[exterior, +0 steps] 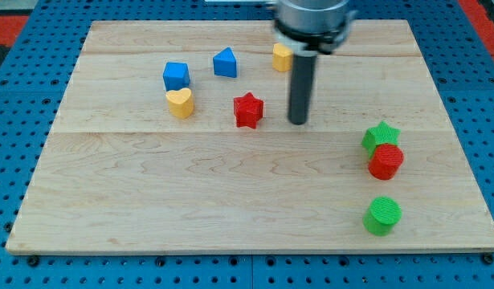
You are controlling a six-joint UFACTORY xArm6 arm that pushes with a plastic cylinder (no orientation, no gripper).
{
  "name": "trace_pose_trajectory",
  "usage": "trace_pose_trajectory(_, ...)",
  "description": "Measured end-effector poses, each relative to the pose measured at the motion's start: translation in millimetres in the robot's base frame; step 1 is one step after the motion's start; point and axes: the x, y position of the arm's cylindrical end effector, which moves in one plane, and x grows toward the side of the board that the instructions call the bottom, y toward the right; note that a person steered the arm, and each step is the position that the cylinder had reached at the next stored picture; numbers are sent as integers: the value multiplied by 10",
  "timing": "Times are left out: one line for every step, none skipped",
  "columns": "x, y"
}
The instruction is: Push the green star to the top right of red star
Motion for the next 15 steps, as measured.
trace_pose_trajectory(64,791)
trace_pose_trajectory(421,1440)
trace_pose_trajectory(893,1530)
trace_pose_trajectory(926,1438)
trace_pose_trajectory(588,1058)
trace_pose_trajectory(186,628)
trace_pose_trajectory(231,378)
trace_pose_trajectory(601,592)
trace_pose_trajectory(449,325)
trace_pose_trajectory(76,259)
trace_pose_trajectory(52,242)
trace_pose_trajectory(8,46)
trace_pose_trajectory(-132,-19)
trace_pose_trajectory(-664,-6)
trace_pose_trajectory(-678,-649)
